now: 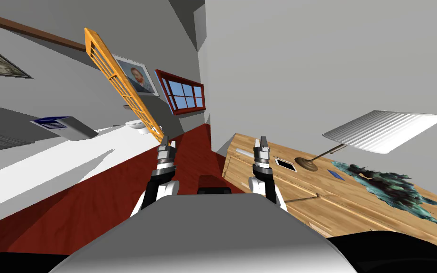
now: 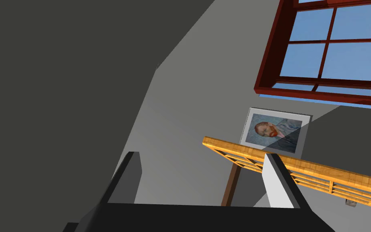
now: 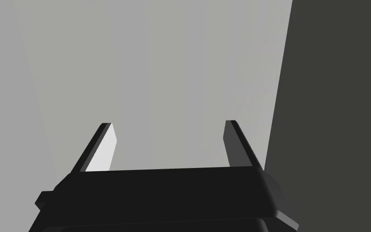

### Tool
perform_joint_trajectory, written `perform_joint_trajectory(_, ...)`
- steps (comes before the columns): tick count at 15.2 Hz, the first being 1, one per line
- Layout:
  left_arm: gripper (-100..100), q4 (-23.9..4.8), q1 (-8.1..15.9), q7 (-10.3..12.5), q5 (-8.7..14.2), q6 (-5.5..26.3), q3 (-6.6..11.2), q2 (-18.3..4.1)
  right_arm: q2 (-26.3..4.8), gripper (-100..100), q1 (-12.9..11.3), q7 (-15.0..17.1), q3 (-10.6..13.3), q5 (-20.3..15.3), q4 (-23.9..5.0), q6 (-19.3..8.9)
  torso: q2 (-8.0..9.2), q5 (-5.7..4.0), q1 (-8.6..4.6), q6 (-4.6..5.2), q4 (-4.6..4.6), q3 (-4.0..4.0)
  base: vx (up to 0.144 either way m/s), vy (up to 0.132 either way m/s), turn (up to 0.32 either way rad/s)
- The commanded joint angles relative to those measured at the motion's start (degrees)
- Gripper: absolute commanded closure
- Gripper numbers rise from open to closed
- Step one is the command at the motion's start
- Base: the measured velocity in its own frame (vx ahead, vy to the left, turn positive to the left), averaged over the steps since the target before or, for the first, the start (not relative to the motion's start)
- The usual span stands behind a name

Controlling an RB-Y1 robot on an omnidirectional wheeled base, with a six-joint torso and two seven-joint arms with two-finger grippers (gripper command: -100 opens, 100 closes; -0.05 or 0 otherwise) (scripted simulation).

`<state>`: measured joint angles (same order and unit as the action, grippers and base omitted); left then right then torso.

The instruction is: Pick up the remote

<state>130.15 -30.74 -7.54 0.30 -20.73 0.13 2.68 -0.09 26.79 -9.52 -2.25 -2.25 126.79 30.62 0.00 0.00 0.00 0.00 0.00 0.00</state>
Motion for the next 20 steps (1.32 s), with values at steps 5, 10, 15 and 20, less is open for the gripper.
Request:
perform_joint_trajectory(5, 0, 0.0, 0.0, 0.0, 0.0, 0.0, 0.00, 0.0, -5.9, -100, -0.7, 0.1, 0.5, -0.3, -1.1, 0.3, -0.15, 0.03, 0.13, -0.01, -0.03, -0.09, 0.032, 0.030, 0.046)
perform_joint_trajectory(10, 0, 0.0, 0.0, 0.0, 0.0, 0.0, 0.00, 0.0, -12.1, -100, -1.8, 0.3, 1.2, -1.0, -3.0, 0.9, -0.18, 0.04, 0.19, -0.01, -0.04, -0.10, 0.039, 0.048, 0.064)
perform_joint_trajectory(15, 0, 0.0, 0.0, 0.0, 0.0, 0.0, -0.01, 0.0, -17.6, -100, -2.8, 0.4, 1.8, -1.6, -4.8, 1.4, -0.22, 0.07, 0.31, -0.03, -0.05, -0.13, 0.045, 0.072, 0.077)
perform_joint_trajectory(20, 0, 0.0, 0.0, 0.0, 0.0, 0.0, -0.01, 0.0, -23.2, -100, -3.7, 0.5, 2.5, -2.3, -7.1, 2.1, -0.24, 0.08, 0.35, -0.02, -0.05, -0.14, 0.051, 0.076, 0.084)
